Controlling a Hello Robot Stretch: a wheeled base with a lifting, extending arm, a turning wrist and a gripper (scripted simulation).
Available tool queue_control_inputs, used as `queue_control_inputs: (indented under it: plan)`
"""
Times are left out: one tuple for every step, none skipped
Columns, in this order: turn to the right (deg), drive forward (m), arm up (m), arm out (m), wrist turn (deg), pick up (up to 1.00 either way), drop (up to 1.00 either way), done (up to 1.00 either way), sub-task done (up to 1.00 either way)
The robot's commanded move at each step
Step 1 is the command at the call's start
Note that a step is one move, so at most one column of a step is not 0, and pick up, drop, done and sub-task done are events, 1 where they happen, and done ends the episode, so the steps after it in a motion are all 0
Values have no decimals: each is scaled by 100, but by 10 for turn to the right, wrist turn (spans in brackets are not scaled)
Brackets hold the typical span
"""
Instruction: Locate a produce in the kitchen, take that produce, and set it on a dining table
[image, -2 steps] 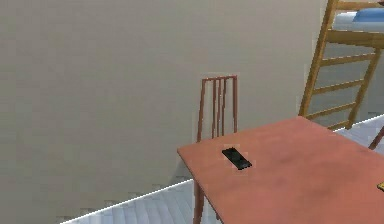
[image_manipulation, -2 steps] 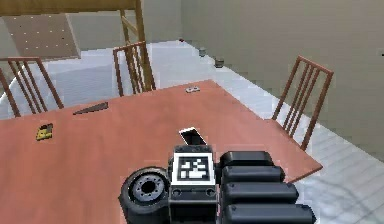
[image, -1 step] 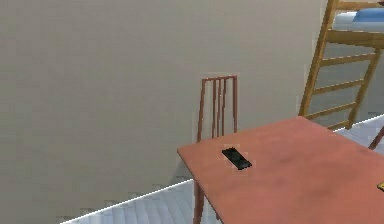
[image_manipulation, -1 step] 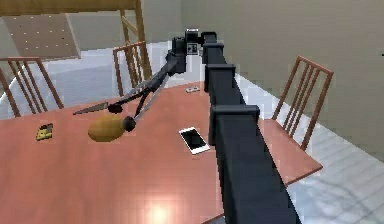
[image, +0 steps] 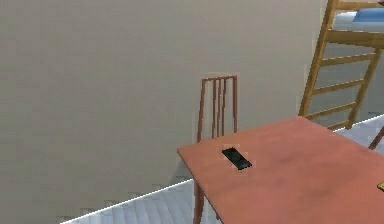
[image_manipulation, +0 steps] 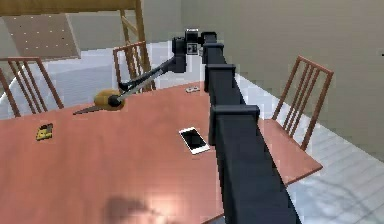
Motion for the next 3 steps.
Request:
queue_control_inputs:
  plan:
    - [0,0,-32,0,0,0,0,0,0]
    - [0,0,0,0,0,0,100,0,0]
    - [0,0,0,-10,0,0,0,0,0]
